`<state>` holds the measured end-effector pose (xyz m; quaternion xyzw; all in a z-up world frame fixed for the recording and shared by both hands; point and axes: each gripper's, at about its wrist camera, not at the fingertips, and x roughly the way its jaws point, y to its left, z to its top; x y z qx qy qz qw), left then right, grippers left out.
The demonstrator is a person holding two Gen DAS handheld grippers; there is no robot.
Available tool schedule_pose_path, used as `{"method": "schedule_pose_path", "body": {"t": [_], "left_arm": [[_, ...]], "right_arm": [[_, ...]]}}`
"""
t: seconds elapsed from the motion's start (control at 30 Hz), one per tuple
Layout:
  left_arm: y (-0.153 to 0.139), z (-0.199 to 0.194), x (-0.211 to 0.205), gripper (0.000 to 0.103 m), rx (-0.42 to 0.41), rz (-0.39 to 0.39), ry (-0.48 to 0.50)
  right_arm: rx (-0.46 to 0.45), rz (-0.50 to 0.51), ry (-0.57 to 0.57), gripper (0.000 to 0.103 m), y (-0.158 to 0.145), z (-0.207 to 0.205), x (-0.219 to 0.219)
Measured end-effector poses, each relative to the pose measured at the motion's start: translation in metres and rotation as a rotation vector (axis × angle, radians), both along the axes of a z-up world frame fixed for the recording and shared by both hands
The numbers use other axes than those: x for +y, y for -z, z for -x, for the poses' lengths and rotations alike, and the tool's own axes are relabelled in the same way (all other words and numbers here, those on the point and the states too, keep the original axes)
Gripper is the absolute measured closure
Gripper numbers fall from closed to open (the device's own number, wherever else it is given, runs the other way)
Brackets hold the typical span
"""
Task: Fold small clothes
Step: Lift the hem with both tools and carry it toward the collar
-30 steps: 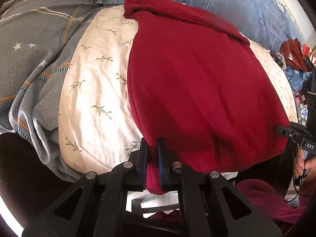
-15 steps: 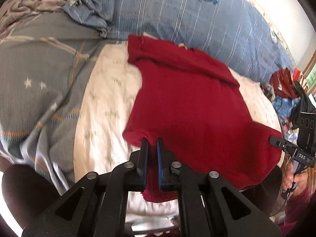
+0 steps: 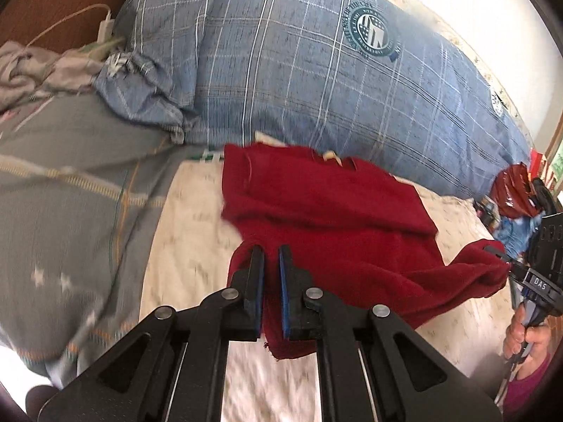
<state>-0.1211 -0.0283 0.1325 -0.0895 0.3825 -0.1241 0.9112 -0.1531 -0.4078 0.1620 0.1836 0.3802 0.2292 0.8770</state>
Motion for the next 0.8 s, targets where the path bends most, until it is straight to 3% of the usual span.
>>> {"method": "schedule_pose_path", "body": {"t": [0.47, 0.63, 0.8], "left_arm": [[-0.001, -0.095, -0.023, 0.098, -0.027, -0.050, -0.056], [-0.003, -0.122, -0.031, 0.098, -0.029, -0.056, -0.065], [0.002, -0.146, -0.037, 0.098, -0.010, -0.070, -0.062]], "right_arm": [[-0.010, 0.065, 0.125, 0.081, 0.005, -0.091, -0.020], [-0.020, 0.091, 0.175, 0.091, 0.008, -0.122, -0.027], [0.018, 0.111, 0.183, 0.089, 0.019, -0.146, -0.031]]}}
